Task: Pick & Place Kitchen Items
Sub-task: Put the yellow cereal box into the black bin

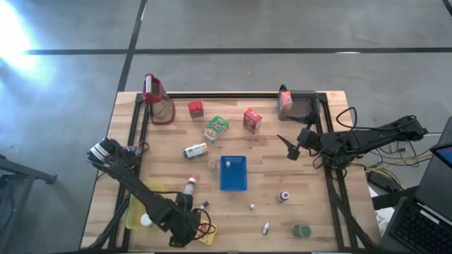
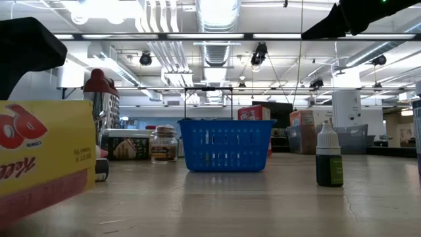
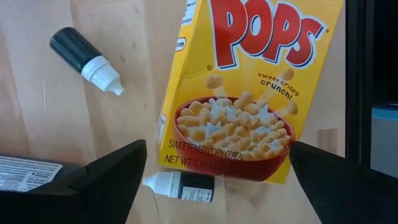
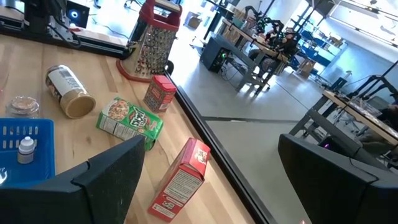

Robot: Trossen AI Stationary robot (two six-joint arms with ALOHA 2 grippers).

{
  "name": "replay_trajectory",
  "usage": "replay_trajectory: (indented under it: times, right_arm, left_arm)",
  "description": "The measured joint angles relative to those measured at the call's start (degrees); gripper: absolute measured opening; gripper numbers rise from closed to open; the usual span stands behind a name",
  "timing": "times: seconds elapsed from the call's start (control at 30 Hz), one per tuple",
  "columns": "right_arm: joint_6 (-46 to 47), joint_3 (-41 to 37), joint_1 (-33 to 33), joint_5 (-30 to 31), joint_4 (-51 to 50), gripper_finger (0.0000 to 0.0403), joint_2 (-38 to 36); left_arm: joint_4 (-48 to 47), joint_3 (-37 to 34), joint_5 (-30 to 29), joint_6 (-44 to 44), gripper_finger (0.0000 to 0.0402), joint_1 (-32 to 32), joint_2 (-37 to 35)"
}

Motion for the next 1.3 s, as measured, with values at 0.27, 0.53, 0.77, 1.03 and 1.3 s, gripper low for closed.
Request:
replay_trajectory:
  times: [0.27,0.53,0.77,1.03,1.3]
  right_arm:
    - [-0.1,0.0,0.0,0.0,0.0,0.0364,0.0]
    - [-0.2,0.0,0.0,0.0,0.0,0.0364,0.0]
    - [-0.2,0.0,0.0,0.0,0.0,0.0364,0.0]
    - [-0.2,0.0,0.0,0.0,0.0,0.0364,0.0]
    - [0.1,0.0,0.0,0.0,0.0,0.0364,0.0]
  left_arm:
    - [-3.9,1.8,-0.5,1.2,0.0399,0.0,0.1]
    - [-7.1,3.7,-0.4,3.5,0.0399,-0.2,0.2]
    - [-6.9,4.8,-2.8,7.1,0.0399,-0.9,0.2]
    - [-6.5,4.9,-3.4,8.1,0.0399,-1.6,2.6]
    - [-8.6,7.1,-3.1,9.8,0.0399,-1.6,6.0]
